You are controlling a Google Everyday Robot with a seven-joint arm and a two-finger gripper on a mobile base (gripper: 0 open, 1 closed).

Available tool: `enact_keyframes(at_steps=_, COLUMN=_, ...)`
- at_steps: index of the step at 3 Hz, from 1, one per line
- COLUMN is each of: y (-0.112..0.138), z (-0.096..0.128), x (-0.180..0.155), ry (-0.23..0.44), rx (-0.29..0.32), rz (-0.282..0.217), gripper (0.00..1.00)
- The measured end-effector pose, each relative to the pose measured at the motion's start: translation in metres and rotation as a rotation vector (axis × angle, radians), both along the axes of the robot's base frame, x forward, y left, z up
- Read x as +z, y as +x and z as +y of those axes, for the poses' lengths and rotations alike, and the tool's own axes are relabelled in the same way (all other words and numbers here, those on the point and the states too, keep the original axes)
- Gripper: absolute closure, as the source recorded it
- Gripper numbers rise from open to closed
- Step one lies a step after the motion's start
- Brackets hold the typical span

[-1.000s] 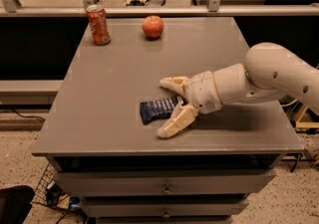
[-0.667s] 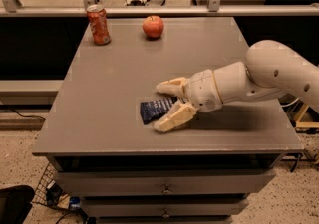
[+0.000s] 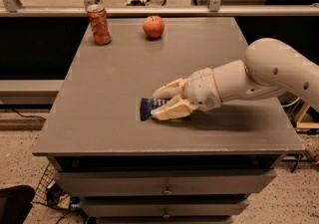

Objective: Move rxbar blueberry near apple

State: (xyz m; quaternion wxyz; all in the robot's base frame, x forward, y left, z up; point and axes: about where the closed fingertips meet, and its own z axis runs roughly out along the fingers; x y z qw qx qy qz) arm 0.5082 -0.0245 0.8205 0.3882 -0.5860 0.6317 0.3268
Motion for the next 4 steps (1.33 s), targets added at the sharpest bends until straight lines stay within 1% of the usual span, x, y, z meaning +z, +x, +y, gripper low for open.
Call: enact_keyframes(at_steps=4, y=0.0001, z=0.0, x=0.0001, ry=0.0, rx=0.0, rz=0.0, gripper=1.0)
